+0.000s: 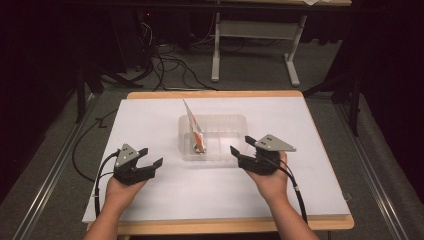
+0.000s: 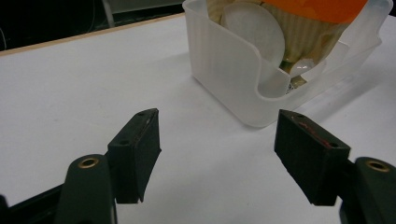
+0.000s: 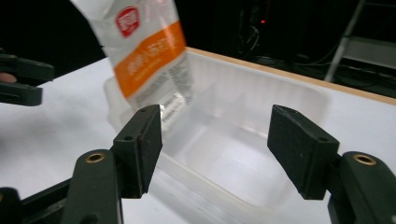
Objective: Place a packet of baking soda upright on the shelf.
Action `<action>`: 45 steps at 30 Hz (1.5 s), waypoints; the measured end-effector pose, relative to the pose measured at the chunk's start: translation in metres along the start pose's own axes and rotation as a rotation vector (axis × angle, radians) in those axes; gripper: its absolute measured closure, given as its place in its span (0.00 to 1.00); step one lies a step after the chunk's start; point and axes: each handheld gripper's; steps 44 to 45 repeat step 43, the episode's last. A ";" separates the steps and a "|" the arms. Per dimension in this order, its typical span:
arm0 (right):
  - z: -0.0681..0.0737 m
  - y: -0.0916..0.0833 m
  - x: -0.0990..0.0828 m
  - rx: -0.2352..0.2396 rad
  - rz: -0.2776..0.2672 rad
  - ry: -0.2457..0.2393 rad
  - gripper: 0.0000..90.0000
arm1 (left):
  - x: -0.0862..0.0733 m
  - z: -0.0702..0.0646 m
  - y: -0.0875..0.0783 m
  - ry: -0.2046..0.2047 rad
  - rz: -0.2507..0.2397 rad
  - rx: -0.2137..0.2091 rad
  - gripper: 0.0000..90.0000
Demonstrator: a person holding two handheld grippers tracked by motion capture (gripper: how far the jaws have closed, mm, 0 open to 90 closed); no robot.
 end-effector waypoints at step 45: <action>-0.086 -0.091 -0.083 -0.256 0.147 0.058 0.38 | -0.001 -0.007 0.004 0.045 0.029 -0.009 0.35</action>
Point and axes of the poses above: each handheld gripper's, and its own axes: y roughly forward along the jaws, x roughly out of its top, z roughly to its left, and after that the axes turned 6 degrees about x, right-handed
